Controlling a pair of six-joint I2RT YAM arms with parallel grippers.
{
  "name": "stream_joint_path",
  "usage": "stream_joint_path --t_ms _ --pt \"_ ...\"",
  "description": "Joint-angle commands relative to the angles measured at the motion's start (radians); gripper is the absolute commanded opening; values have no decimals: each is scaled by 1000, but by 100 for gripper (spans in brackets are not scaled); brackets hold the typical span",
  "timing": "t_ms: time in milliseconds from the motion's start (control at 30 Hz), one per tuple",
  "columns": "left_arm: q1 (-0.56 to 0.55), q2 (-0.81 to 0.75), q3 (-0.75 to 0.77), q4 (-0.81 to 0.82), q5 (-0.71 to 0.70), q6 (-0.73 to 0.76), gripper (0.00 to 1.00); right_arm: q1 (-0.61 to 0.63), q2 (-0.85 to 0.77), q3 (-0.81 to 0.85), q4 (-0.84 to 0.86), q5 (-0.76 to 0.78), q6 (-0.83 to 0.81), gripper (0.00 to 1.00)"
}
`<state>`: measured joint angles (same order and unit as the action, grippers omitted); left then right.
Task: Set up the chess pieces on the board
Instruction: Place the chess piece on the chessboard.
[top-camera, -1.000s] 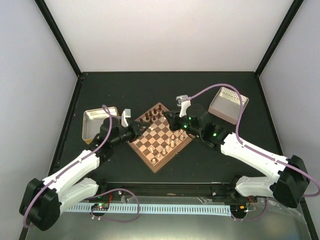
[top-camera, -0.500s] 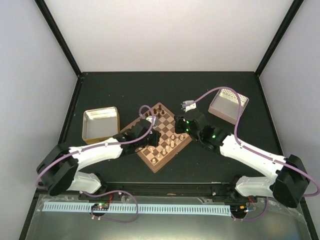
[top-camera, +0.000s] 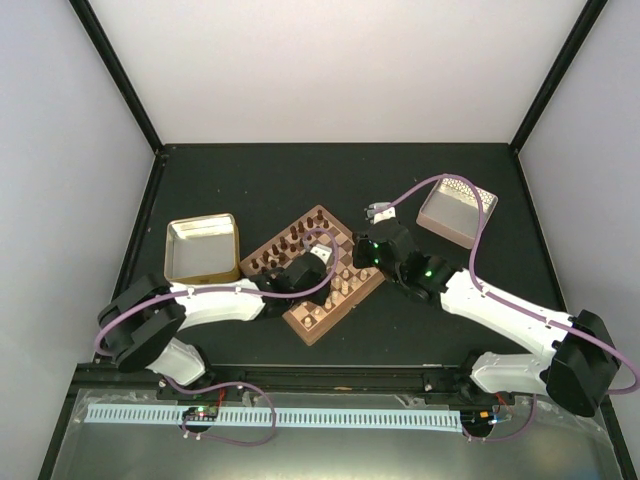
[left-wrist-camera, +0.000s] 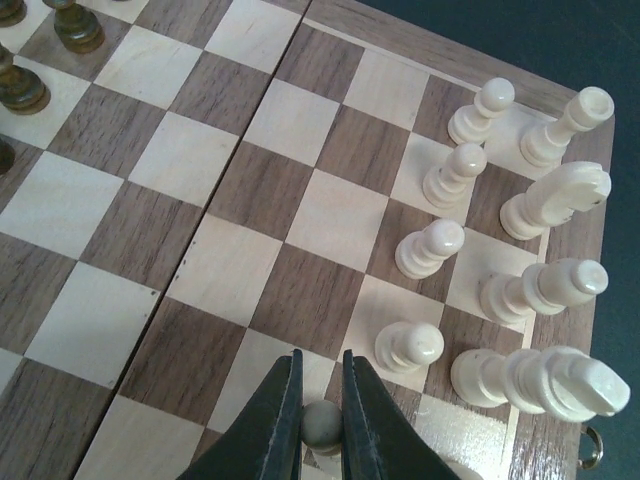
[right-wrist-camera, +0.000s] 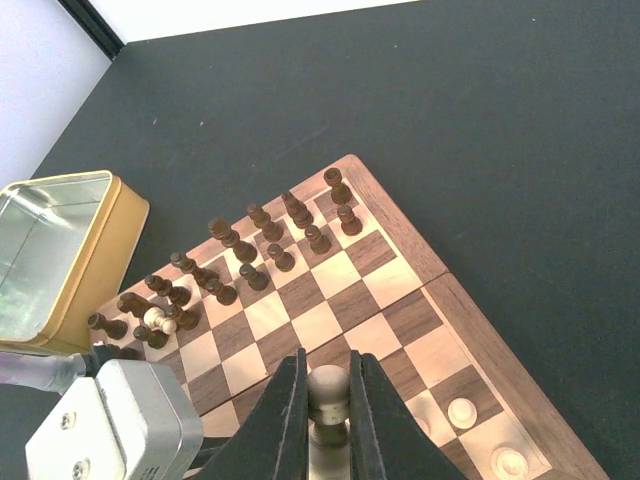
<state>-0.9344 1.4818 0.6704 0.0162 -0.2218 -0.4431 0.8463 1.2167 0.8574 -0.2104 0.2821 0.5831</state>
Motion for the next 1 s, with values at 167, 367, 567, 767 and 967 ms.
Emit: stream_joint_path --t_ms 167,367,567,767,967 --pt "-8 44 40 86 1 17 8 -7 -5 -1 6 21 12 7" --pt "-8 42 25 88 26 -1 12 -6 1 0 8 17 16 7" --pt "-9 36 12 80 36 -3 15 -6 3 2 9 15 15 7" --pt "-9 37 2 73 35 3 16 -6 0 0 7 15 16 7" --pt "-12 28 -11 60 16 7 17 -6 2 -2 9 12 17 7"
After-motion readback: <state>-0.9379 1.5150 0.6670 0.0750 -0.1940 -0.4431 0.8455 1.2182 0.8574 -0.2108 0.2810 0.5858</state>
